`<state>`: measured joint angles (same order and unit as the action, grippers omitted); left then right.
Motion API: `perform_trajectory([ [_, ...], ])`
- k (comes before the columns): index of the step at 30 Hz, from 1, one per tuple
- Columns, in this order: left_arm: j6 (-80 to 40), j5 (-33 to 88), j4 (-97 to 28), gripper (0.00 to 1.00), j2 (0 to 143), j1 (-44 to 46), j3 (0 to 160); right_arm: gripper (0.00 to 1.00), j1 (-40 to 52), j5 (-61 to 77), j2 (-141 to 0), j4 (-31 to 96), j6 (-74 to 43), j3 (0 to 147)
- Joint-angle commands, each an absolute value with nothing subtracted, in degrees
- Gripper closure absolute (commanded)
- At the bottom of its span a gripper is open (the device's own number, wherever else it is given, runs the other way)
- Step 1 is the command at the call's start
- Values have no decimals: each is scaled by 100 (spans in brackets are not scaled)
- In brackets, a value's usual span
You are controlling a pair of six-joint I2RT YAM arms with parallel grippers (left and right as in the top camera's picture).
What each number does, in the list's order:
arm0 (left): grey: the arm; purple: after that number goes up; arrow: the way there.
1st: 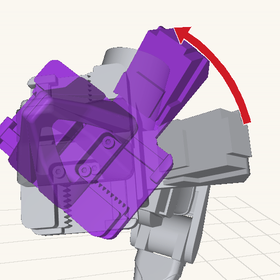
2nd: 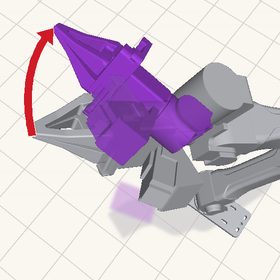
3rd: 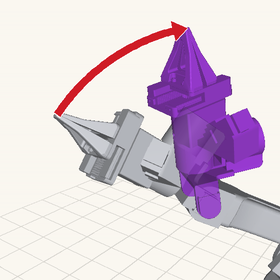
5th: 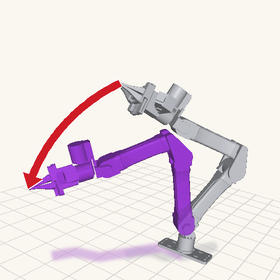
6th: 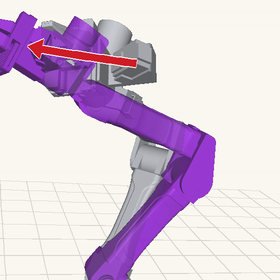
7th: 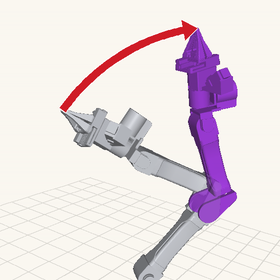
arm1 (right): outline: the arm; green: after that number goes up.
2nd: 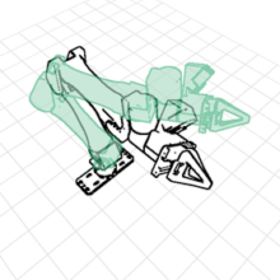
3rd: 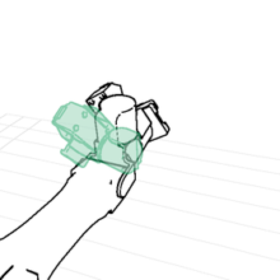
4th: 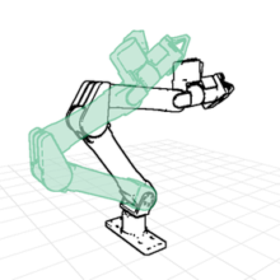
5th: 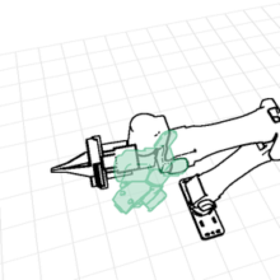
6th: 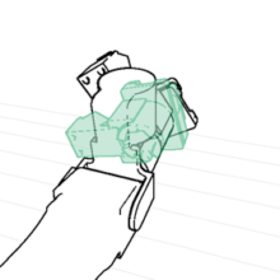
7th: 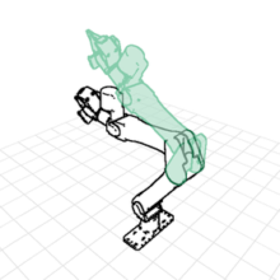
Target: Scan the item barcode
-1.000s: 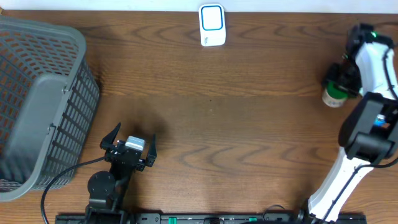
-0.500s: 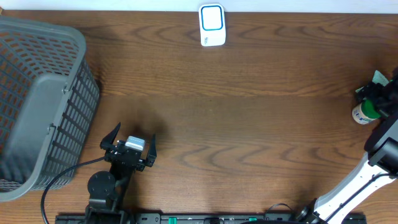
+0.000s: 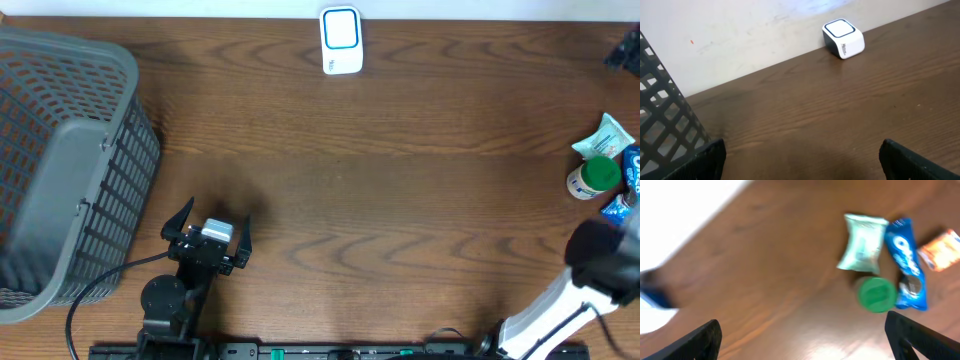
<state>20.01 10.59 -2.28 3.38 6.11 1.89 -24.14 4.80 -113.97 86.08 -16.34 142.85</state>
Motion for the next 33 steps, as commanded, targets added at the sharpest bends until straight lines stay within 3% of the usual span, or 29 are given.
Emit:
perform_trajectory([
  [1,2093,1114,-290,2,318,607,23,1,-1933,882,-10737,8696,-1673,14381],
  [9,2093,1114,-290,2,318,607,23,1,-982,1068,-9806,8969,-1669,14381],
  [15,2093,1114,-290,2,318,607,23,1,-864,987,-9509,8991,-1516,14381],
  [24,2093,1111,-290,2,318,607,23,1,-762,1509,-9373,8549,-84,14381],
  [33,2093,1114,-290,2,318,607,23,1,226,1559,-8663,7111,1229,14313],
])
